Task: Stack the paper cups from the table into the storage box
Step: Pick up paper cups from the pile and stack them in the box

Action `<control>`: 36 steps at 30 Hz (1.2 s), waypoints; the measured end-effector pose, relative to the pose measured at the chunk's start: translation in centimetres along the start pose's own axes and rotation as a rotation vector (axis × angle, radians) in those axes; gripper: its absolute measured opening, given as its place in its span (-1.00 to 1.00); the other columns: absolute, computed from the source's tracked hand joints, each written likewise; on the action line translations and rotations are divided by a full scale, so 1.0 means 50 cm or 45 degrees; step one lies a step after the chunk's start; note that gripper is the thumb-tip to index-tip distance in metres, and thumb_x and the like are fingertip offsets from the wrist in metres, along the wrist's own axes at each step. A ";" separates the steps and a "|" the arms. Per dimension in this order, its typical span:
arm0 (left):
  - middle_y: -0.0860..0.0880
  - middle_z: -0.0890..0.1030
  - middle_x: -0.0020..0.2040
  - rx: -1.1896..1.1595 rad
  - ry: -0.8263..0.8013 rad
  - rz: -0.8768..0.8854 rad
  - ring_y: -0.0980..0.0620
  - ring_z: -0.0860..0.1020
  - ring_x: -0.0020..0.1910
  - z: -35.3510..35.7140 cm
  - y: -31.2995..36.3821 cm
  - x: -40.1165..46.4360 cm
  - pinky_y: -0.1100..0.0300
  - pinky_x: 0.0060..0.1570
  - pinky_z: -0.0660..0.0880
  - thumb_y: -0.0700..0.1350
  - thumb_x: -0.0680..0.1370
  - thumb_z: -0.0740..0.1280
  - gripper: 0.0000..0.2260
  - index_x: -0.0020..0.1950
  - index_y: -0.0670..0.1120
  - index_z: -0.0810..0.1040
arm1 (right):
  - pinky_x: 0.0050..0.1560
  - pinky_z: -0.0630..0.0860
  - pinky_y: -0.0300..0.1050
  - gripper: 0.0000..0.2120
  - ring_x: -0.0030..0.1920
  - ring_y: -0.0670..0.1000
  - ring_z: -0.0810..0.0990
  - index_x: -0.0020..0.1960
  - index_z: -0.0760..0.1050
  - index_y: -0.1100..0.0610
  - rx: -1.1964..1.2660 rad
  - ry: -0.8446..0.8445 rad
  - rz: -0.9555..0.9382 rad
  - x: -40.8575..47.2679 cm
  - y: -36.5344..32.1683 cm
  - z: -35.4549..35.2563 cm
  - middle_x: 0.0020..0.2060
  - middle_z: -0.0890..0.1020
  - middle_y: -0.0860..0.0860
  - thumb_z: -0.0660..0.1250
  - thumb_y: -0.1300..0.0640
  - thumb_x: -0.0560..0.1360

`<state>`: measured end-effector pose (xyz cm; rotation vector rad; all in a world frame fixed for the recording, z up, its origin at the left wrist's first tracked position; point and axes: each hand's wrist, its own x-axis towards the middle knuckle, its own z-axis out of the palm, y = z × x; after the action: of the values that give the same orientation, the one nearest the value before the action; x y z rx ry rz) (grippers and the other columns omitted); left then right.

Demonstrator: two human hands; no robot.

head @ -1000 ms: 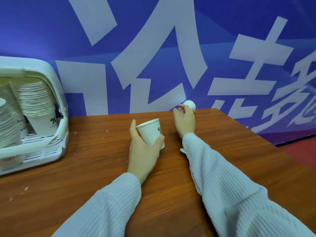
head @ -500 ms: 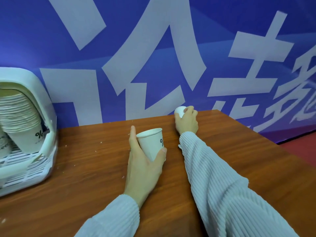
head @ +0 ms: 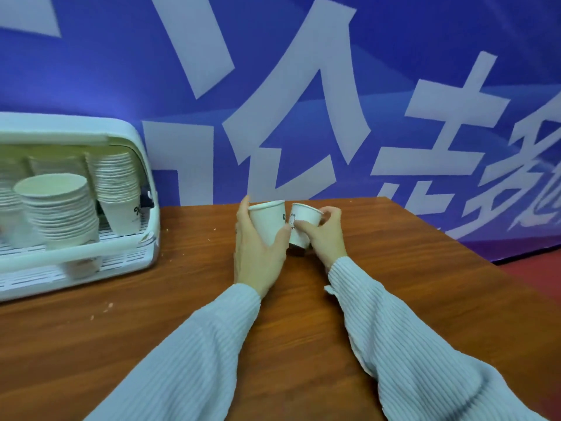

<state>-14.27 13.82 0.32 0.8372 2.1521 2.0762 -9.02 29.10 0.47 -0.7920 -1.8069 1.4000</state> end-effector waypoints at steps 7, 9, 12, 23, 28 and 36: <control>0.03 0.45 0.41 0.069 0.307 0.128 -0.01 0.51 0.31 -0.216 0.056 -0.004 -0.12 0.28 0.52 0.24 0.53 0.37 -0.39 0.48 0.23 0.16 | -0.07 0.55 -0.30 -0.35 0.18 -0.09 0.53 0.37 0.31 0.00 0.086 -0.256 -0.289 -0.111 -0.144 0.119 0.20 0.49 -0.10 0.60 0.14 0.43; 0.01 0.47 0.41 0.107 0.388 0.143 -0.04 0.52 0.31 -0.285 0.066 -0.003 -0.13 0.30 0.49 0.24 0.51 0.37 -0.40 0.46 0.21 0.17 | 0.03 0.54 -0.26 -0.30 0.23 -0.09 0.50 0.44 0.29 -0.05 0.108 -0.365 -0.351 -0.139 -0.185 0.182 0.27 0.46 -0.10 0.60 0.13 0.44; -0.02 0.48 0.41 0.139 0.497 0.168 -0.05 0.53 0.30 -0.383 0.077 -0.003 -0.12 0.29 0.49 0.24 0.51 0.38 -0.39 0.46 0.20 0.17 | 0.14 0.55 -0.19 -0.15 0.28 -0.06 0.51 0.57 0.21 -0.10 0.116 -0.445 -0.431 -0.177 -0.238 0.272 0.36 0.45 -0.05 0.59 0.10 0.42; -0.02 0.44 0.38 0.126 0.854 0.190 -0.03 0.50 0.27 -0.629 0.082 -0.009 -0.03 0.29 0.47 0.17 0.56 0.37 -0.38 0.51 0.11 0.13 | 0.48 0.35 0.01 -0.17 0.45 0.08 0.40 0.61 0.26 0.08 -0.480 -0.782 -0.787 -0.205 -0.409 0.510 0.49 0.39 0.09 0.57 0.06 0.45; -0.05 0.42 0.39 0.149 0.852 0.161 -0.07 0.51 0.27 -0.659 0.059 -0.009 -0.05 0.29 0.48 0.15 0.56 0.37 -0.37 0.52 0.08 0.13 | 0.48 0.29 -0.03 -0.18 0.52 0.12 0.36 0.62 0.21 0.14 -0.955 -1.088 -0.747 -0.194 -0.400 0.537 0.58 0.32 0.12 0.52 -0.05 0.50; 0.00 0.50 0.30 0.187 0.709 0.202 -0.02 0.55 0.20 -0.657 0.084 0.045 -0.02 0.20 0.53 0.13 0.52 0.44 -0.37 0.46 0.13 0.17 | 0.41 0.41 0.00 -0.11 0.33 0.12 0.54 0.64 -0.02 -0.05 -0.861 -1.127 -0.648 -0.199 -0.316 0.541 0.47 0.47 0.14 0.47 -0.14 0.54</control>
<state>-27.40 -15.54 8.46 0.4860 2.6041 2.4899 -26.46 2.87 9.81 0.0895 -2.9692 0.8133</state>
